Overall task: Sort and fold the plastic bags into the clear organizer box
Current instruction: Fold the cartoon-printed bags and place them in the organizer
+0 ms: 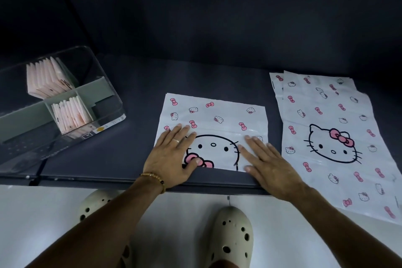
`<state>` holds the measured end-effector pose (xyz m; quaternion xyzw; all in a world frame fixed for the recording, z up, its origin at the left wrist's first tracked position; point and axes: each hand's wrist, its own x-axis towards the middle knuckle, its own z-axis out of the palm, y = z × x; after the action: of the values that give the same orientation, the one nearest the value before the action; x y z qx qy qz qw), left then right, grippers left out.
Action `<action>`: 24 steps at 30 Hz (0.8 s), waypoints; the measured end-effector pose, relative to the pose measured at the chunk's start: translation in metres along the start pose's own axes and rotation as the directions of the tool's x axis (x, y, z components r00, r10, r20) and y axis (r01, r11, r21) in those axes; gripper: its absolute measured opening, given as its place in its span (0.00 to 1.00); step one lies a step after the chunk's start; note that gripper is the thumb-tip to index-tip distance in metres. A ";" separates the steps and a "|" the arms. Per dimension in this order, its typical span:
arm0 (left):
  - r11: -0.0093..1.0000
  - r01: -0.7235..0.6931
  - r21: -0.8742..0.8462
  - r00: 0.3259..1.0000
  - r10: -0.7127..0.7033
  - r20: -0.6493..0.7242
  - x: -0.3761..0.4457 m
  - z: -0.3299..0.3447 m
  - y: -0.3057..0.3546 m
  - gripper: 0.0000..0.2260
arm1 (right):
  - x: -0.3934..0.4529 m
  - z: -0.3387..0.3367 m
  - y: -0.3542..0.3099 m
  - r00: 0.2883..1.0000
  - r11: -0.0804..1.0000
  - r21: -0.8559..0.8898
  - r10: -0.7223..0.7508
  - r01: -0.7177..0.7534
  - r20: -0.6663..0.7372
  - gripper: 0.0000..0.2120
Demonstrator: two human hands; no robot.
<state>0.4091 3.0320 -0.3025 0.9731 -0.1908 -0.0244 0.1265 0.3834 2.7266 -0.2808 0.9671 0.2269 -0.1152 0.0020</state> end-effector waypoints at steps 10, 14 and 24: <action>1.000 0.005 0.009 1.000 -0.005 0.004 0.000 -0.001 -0.001 0.32 | 0.014 -0.020 -0.054 0.981 0.999 0.040 -0.006 0.014 -0.192 0.12; 1.000 0.001 0.011 1.000 -0.002 0.017 -0.001 -0.002 -0.001 0.38 | 0.016 -0.020 -0.051 0.970 1.000 0.022 0.010 -0.005 -0.242 0.09; 0.992 -0.089 -0.092 0.984 0.102 0.147 0.001 -0.026 -0.015 0.25 | 0.020 -0.042 -0.025 0.946 0.871 0.422 0.312 -0.249 -0.084 0.08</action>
<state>0.4186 3.0514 -0.2814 0.9519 -0.2449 -0.1004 0.1541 0.3996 2.7600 -0.2433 0.9747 0.0544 -0.0854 -0.1991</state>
